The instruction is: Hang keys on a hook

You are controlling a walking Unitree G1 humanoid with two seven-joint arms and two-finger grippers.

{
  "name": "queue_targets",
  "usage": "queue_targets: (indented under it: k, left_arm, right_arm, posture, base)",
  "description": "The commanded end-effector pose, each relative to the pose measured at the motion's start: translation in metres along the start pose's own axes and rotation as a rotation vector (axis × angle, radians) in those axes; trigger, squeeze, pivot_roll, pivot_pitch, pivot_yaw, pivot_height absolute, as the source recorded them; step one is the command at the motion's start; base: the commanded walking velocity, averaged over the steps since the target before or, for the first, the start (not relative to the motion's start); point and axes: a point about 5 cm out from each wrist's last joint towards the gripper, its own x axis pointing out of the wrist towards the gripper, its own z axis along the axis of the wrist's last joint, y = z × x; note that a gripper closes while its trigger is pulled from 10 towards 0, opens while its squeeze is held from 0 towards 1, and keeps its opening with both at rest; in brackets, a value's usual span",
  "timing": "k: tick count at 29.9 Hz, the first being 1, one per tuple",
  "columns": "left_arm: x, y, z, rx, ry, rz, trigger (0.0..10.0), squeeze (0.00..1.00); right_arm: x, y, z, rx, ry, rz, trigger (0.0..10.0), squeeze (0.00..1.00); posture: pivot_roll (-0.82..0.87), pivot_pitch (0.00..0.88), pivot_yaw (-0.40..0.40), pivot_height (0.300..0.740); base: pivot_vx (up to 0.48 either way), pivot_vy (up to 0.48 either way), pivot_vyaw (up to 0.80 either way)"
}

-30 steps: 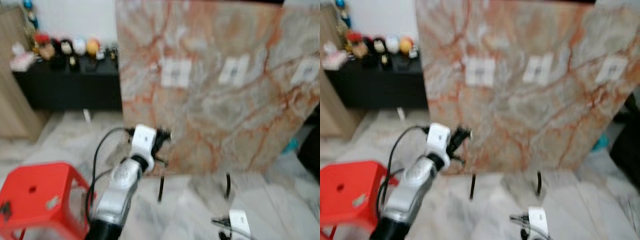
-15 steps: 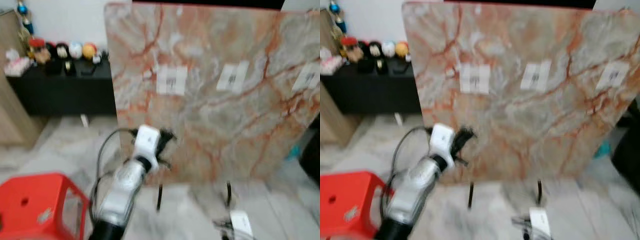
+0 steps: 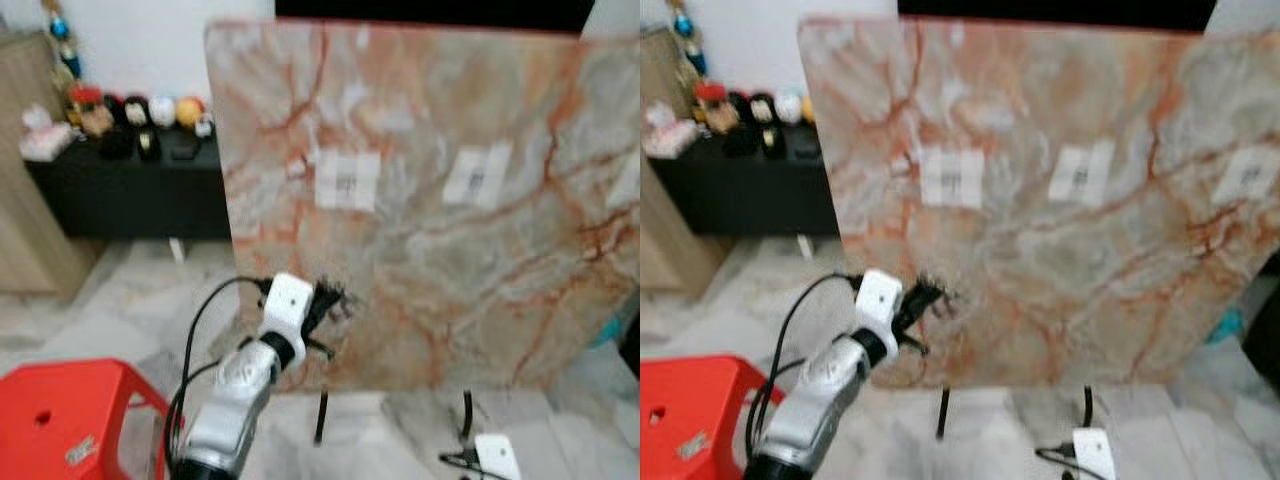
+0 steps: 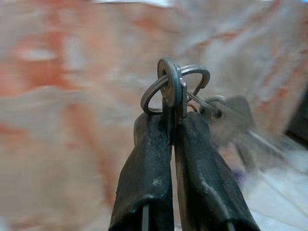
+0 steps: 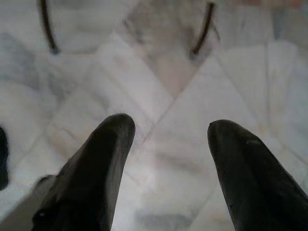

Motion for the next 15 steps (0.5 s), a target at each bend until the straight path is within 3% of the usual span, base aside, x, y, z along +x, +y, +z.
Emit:
queue_targets:
  k: [1, 15]
  left_arm:
    - [0.0021, -0.0004, 0.0095, -0.018, -0.042, 0.020, 10.0, 0.00]
    - [0.0081, -0.0036, 0.0192, -0.021, -0.077, -0.001, 10.0, 0.00]
  right_arm:
    - [0.0005, -0.0012, 0.0059, -0.016, -0.014, -0.001, 10.0, 0.00]
    - [0.0006, -0.0008, 0.0073, -0.029, -0.015, 0.002, 10.0, 0.00]
  posture:
    - [0.08, 0.000, -0.122, 0.740]
    - [0.07, 0.000, -0.118, 0.740]
  base:
    - [0.266, 0.000, 0.00]
    - [0.267, 0.000, 0.00]
